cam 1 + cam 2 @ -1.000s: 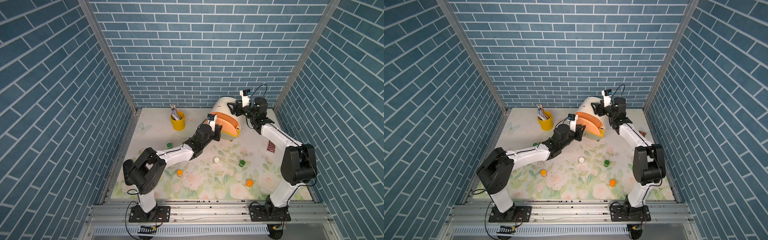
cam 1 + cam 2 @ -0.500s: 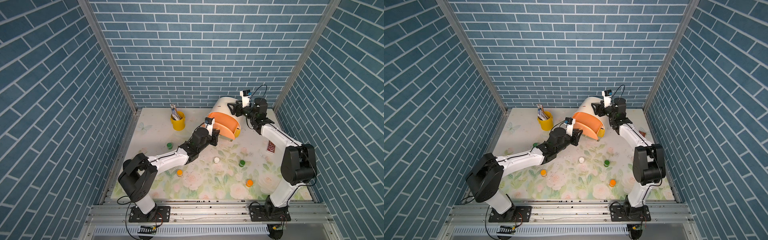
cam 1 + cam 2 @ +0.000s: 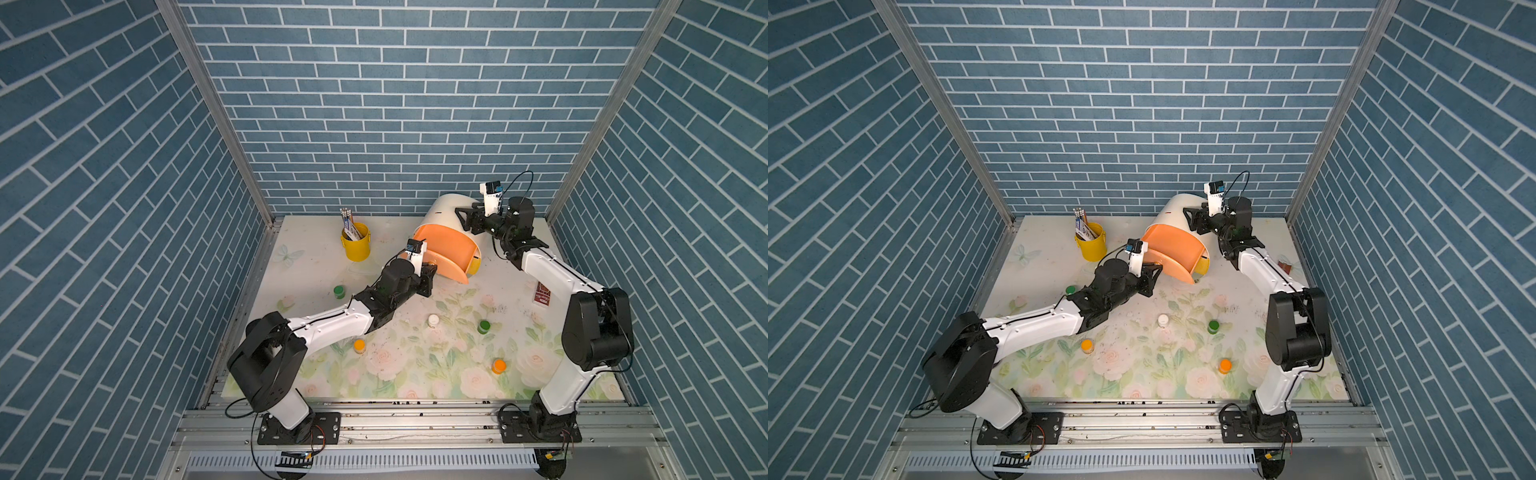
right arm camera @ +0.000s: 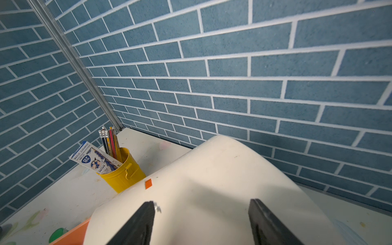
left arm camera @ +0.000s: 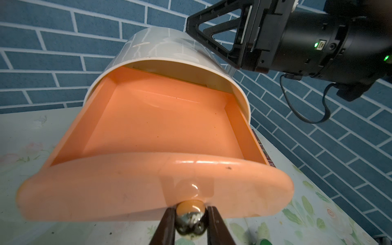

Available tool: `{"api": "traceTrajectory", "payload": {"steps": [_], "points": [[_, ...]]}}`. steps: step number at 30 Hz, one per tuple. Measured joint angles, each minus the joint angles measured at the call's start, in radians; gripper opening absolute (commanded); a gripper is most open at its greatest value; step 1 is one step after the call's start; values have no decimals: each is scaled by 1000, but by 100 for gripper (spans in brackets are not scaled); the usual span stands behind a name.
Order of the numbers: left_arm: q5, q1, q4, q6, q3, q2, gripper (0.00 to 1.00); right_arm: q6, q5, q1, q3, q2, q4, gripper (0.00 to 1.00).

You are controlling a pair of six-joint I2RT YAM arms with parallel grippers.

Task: Put the paint cans in the drawer according to color
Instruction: Open the drawer in the storage box, then pick up the paint can at the center of the board.

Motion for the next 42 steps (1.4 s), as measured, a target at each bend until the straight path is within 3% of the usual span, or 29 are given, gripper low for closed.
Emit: {"api": "traceTrajectory", "payload": {"steps": [8, 23, 28, 34, 37, 40, 42], "points": [[0, 0, 5, -5, -13, -1, 10, 0, 0, -3, -3, 0, 0, 75], [-10, -1, -23, 1, -15, -11, 51, 0, 1, -5, -13, -1, 0, 75], [-13, -2, -49, 8, -15, -40, 60, -3, 18, -5, -13, -20, -21, 75], [-15, -2, -80, 24, -14, -97, 70, -27, 58, -5, -13, -120, -91, 76], [-25, -2, -100, 34, -14, -146, 82, -30, 76, -5, -13, -184, -136, 77], [-43, -3, -125, 46, -16, -213, 100, -29, 99, -5, -13, -256, -203, 77], [-63, -4, -134, 42, -16, -266, 100, -28, 122, -5, -13, -306, -253, 78]]}}
